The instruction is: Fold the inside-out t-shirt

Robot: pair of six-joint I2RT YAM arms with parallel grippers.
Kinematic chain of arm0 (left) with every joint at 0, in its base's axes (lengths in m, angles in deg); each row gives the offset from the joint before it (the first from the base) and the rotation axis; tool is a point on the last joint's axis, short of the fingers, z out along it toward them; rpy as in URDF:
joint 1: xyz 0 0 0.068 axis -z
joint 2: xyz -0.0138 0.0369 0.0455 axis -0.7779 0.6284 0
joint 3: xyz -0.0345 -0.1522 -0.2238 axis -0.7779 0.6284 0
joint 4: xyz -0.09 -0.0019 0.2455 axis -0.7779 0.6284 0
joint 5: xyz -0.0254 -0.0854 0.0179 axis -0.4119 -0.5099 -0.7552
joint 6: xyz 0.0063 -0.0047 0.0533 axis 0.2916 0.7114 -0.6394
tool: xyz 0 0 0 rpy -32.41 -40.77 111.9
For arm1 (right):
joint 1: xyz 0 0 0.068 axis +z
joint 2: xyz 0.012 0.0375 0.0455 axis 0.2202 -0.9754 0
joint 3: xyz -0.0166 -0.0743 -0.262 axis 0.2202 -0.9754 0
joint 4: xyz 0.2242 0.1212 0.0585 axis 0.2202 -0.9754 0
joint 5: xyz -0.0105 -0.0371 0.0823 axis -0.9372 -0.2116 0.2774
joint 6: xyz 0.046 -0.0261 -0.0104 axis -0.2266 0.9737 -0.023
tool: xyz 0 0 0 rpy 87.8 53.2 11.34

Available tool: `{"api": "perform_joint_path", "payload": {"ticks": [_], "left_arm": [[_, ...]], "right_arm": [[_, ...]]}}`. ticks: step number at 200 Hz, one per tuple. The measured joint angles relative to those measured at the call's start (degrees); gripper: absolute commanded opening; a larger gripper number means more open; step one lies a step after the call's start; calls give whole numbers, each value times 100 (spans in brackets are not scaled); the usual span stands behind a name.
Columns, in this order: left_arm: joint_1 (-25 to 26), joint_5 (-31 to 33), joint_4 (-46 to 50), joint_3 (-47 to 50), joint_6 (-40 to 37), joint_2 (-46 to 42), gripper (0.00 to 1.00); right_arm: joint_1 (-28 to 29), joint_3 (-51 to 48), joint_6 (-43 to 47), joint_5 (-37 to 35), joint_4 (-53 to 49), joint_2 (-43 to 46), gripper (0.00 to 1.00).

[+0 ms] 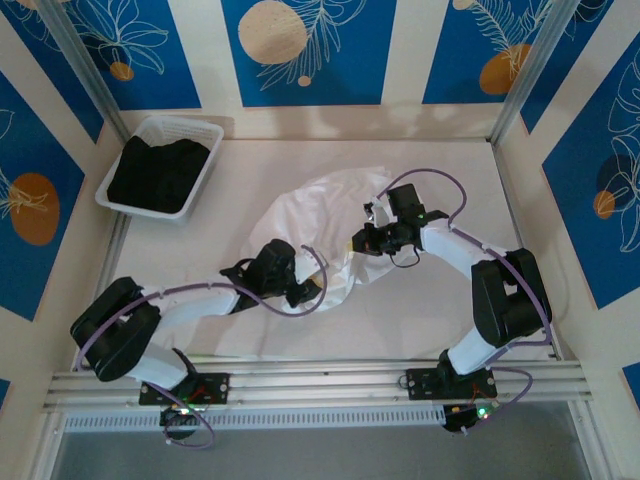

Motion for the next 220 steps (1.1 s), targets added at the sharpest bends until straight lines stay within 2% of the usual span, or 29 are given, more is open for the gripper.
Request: {"api": "perform_joint_path", "payload": {"ticks": [25, 40, 63, 113, 139, 157, 184, 220], "left_arm": [[0, 35, 2, -70, 37, 70, 6], [0, 35, 2, -85, 31, 61, 0], [0, 31, 151, -85, 66, -90, 0], [0, -35, 535, -66, 289, -1152, 0], [13, -42, 667, -57, 306, -1414, 0], [138, -140, 758, -61, 304, -1394, 0], [654, -479, 796, -155, 234, -1176, 0], [1421, -914, 581, -734, 153, -26, 0]], "right_arm": [[-24, 0, 4, -2, -4, 2, 0], [-63, 0, 44, -9, -50, 11, 0], [-166, -2, 136, -140, -262, 166, 0], [-238, -2, 409, -874, -846, 1305, 0], [-236, 0, 474, -1123, -1029, 1576, 0], [-229, 0, 494, -1255, -1126, 1611, 0], [-203, -2, 485, -1617, -1384, 1622, 0], [-190, -293, 245, -2343, -1655, 1757, 7]]}}
